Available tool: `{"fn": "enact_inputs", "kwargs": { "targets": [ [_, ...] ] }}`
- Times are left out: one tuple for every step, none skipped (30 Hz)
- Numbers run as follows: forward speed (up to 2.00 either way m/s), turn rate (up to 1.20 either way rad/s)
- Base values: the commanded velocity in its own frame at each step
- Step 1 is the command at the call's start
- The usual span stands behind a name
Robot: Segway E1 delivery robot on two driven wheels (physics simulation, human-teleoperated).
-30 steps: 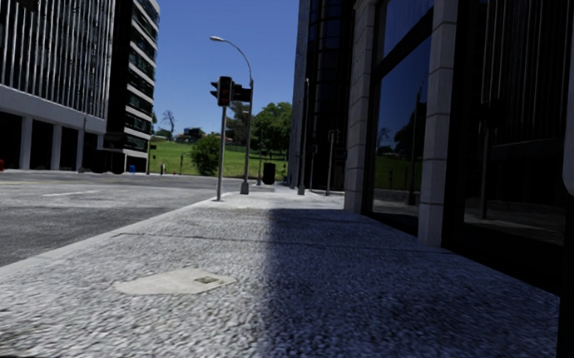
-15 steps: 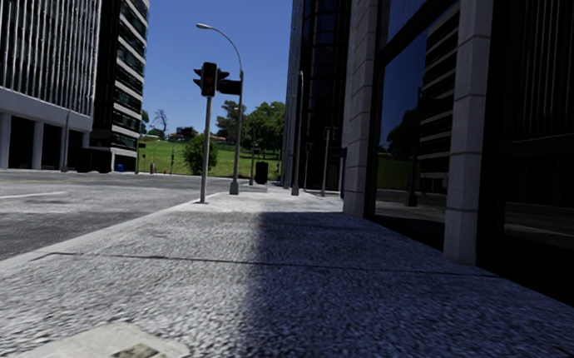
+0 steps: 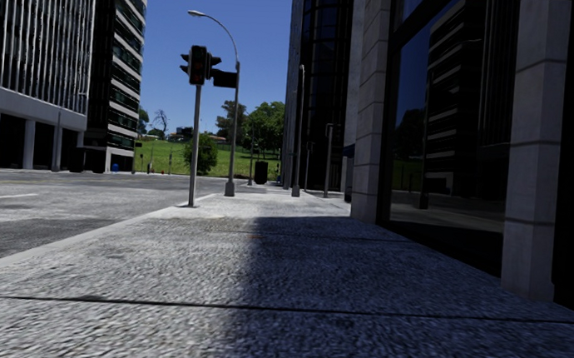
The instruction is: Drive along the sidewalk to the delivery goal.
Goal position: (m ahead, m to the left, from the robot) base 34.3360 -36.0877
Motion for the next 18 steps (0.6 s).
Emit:
{"fn": "enact_inputs", "kwargs": {
  "targets": [
    [2.00, 0.00],
    [2.00, 0.00],
    [2.00, 0.00],
    [2.00, 0.00],
    [2.00, 0.00],
    [2.00, 0.00],
    [2.00, 0.00],
    [2.00, 0.00],
    [2.00, 0.00],
    [2.00, 0.00],
    [2.00, 0.00],
    [2.00, 0.00],
    [2.00, 0.00],
    [2.00, 0.00],
    [2.00, 0.00],
    [2.00, 0.00],
    [2.00, 0.00],
    [2.00, 0.00]
  ]
}}
